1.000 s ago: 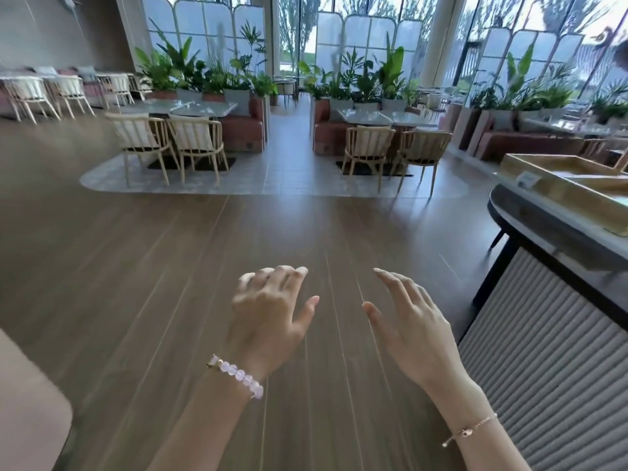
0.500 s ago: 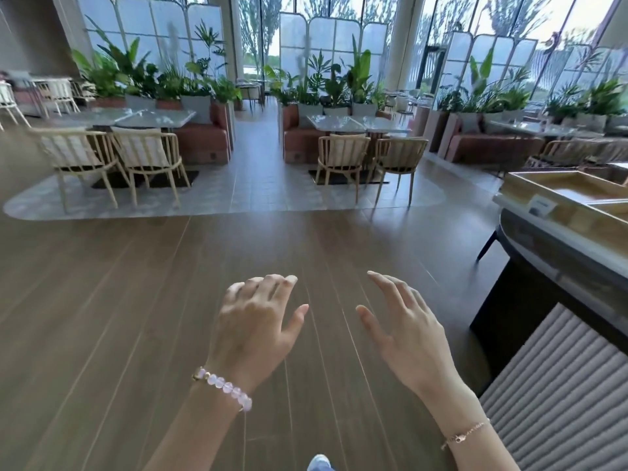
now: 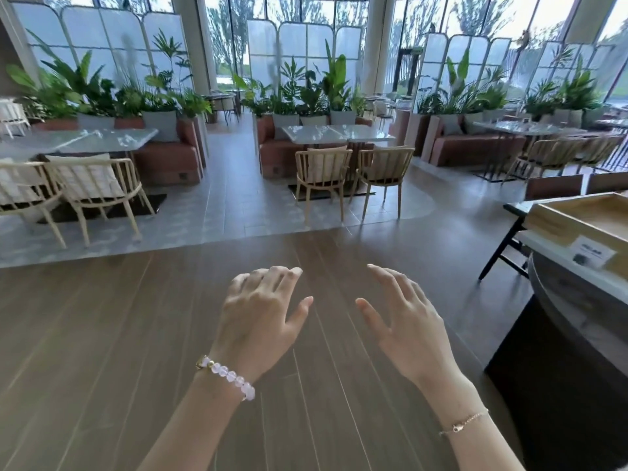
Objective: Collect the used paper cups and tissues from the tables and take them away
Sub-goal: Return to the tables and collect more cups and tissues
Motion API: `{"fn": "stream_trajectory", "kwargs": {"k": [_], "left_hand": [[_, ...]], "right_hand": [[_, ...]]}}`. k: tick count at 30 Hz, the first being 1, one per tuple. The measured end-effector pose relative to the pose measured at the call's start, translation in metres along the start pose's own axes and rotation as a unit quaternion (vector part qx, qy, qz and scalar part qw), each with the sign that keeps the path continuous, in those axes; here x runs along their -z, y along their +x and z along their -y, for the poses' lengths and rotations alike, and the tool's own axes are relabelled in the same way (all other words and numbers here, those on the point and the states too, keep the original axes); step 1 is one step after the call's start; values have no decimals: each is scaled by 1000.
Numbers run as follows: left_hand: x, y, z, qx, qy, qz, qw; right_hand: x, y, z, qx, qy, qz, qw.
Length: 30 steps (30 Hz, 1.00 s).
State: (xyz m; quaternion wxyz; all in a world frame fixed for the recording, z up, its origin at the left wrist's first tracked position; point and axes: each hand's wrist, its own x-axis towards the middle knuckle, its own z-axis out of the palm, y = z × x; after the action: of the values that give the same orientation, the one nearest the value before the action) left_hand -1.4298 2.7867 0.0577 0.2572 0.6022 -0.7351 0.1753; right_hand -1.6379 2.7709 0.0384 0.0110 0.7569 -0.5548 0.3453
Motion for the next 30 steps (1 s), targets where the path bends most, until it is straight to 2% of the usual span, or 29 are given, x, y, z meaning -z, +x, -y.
{"fn": "stream_trajectory", "kwargs": {"k": [11, 19, 30], "left_hand": [[-153, 179, 13, -80, -69, 18, 994], [-261, 342, 37, -117, -121, 17, 986], [-395, 519, 36, -153, -147, 26, 977]], "right_hand": [[-72, 141, -102, -64, -71, -32, 995], [-123, 292, -176, -108, -143, -35, 983], [-180, 446, -297, -158, -167, -51, 972]]}}
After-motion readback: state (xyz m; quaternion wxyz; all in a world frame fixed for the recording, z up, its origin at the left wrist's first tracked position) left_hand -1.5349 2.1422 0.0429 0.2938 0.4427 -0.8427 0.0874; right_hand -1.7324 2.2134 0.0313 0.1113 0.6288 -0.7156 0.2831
